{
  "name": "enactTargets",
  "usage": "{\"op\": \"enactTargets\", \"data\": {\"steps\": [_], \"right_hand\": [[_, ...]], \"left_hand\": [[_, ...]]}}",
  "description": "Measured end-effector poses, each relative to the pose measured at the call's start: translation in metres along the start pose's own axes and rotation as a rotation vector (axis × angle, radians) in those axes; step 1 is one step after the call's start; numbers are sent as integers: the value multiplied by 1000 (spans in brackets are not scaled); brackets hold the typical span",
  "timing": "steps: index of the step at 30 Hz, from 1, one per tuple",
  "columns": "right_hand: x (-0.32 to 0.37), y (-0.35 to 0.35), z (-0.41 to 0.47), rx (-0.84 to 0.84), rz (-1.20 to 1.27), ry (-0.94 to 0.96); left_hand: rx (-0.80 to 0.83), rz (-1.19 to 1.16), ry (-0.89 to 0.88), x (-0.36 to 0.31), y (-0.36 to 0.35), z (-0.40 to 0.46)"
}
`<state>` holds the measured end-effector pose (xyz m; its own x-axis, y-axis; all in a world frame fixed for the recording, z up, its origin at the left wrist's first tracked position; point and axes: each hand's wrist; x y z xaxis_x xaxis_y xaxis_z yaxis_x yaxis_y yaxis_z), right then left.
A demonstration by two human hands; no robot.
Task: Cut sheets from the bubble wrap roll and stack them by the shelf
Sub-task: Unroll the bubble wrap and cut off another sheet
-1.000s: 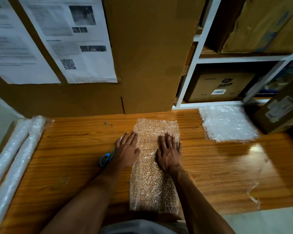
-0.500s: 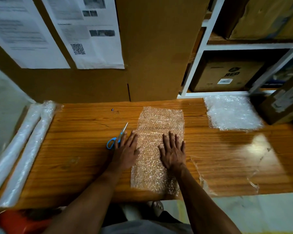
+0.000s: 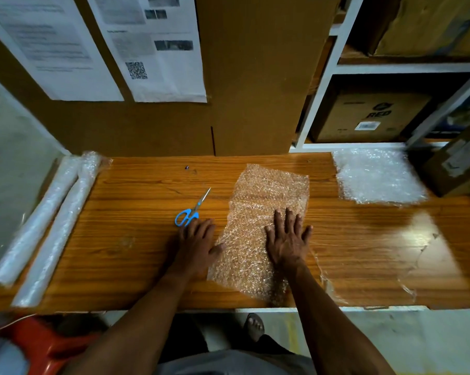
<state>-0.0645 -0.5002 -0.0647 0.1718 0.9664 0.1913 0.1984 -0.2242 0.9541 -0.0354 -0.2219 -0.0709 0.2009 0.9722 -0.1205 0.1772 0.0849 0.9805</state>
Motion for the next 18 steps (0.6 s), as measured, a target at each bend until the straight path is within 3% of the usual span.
{"op": "enactTargets", "data": {"steps": [4, 11, 14, 18], "right_hand": [[4, 3, -5, 6, -4, -56], [1, 16, -26, -85, 5, -69], [-7, 19, -30, -110, 16, -36], [-18, 12, -34, -154, 32, 98]], "left_hand": [[-59, -91, -20, -8, -4, -10], [-221, 30, 178, -24, 28, 17], [-269, 25, 71, -38, 28, 14], [-137, -3, -212, -59, 10, -2]]}}
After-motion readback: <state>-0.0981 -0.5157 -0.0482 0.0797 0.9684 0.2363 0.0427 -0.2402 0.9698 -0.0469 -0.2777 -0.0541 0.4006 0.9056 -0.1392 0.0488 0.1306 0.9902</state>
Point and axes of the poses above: each hand's wrist, its own z-axis towards the middle knuckle, its own y-axis out of the back of the hand, x = y × z, and after that the axes turned 8 degrees about y, right-handed
